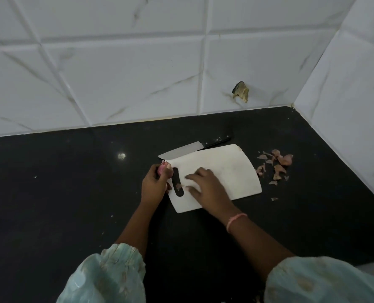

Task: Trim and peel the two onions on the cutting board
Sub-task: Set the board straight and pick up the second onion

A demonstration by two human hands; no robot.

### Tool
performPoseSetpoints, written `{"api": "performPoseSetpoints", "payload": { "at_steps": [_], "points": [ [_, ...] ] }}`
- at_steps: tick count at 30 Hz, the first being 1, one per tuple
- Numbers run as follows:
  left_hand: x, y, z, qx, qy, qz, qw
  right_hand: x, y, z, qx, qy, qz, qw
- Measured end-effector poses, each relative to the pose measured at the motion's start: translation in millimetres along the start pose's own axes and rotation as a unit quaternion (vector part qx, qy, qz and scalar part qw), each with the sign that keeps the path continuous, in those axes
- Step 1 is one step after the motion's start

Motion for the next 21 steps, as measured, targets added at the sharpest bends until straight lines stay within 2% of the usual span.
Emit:
{"api": "performPoseSetpoints", "payload": {
  "at_steps": [5,12,15,17,19,21],
  "points": [
    [-0.4,-1.0,1.2,0.003,-0.008,0.008,1.0,22.9,30.9,-22.5,0.07,-0.031,0.084,0.994],
    [-2.2,-2.3,2.1,-0.003,-0.004,0.003,1.0,24.6,41.4,-32.4,0.08,-0.034,0.127,0.988],
    [-4.2,-3.5,2.7,-0.005,0.002,0.011,1.0,0.8,31.5,-32.2,0.064,0.047,-0.032,0.996],
    [-3.0,-3.4,3.6,-0.004,-0.002,0.016,1.0,-32.8,12.6,-26.5,0.021,0.121,-0.125,0.985],
    [-1.8,-2.8,3.1,-0.005,-0.01,0.021,1.0,-75.6,-13.3,-11.2,-0.034,0.178,-0.127,0.975],
    [1.2,-4.4,1.4,-0.017,-0.033,0.045,0.998,-117.8,-40.0,12.4,-0.085,0.217,-0.079,0.969]
  ]
}}
Point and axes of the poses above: each hand's wrist, its own z-axis away from the middle knuckle, its own y-axis out of the palm, x = y × z, the point moved 10 cm from there along -z, towards the middle knuckle, and after that the axes turned 14 degrees about z, right-handed, at the moved point
